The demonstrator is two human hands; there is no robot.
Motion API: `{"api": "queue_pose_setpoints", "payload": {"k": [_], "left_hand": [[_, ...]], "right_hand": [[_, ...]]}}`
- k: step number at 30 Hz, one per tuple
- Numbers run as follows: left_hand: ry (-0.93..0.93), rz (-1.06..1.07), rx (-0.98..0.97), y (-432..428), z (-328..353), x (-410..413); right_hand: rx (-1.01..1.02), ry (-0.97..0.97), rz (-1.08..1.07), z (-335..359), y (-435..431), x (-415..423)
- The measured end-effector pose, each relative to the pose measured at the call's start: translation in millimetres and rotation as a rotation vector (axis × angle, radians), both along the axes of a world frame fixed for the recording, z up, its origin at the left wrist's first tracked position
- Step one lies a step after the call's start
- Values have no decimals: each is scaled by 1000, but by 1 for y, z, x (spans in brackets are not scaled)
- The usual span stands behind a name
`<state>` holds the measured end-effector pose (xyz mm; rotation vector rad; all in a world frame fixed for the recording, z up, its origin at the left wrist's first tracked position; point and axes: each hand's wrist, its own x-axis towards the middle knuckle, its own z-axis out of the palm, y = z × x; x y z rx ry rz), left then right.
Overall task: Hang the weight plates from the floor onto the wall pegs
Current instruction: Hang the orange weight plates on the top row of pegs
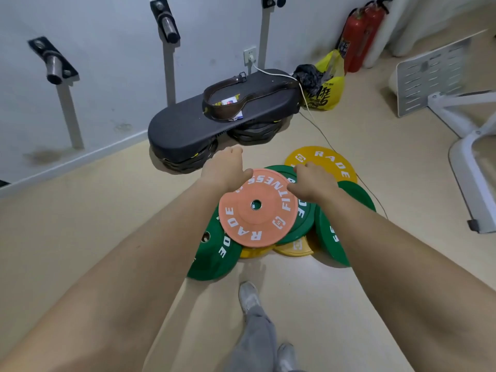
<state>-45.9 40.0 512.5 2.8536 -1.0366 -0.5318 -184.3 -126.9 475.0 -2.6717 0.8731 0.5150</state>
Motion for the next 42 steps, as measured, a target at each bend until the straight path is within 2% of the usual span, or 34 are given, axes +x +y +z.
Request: {"api": "queue_pose_setpoints", "payload": {"k": [7,14,19,24,28,34,37,39,42], "left_hand": [[93,64,13,-45,-117,55],[188,149,96,-68,-279,75],[216,283,114,-81,-404,91],[202,357,87,-95,-501,119],[176,434,44,-99,-567,148],[92,688,32,-82,-633,183],[208,850,95,-61,-661,198],[289,925,69,-51,-672,200],[283,929,40,-42,-675,202]], "right_hand": [[78,26,-45,-109,-46,60],[149,79,11,-261,-73,86],[199,74,-50,-381,-110,99],[133,22,-122,-483,-139,121],[14,-101,-139,-550,-147,134],[-219,-287,-56,-613,-149,138],[-274,-303,-45,-621,-149,140],[-286,-326,-44,-622,-151,138],[-280,-363,-62,-622,-151,136]]}}
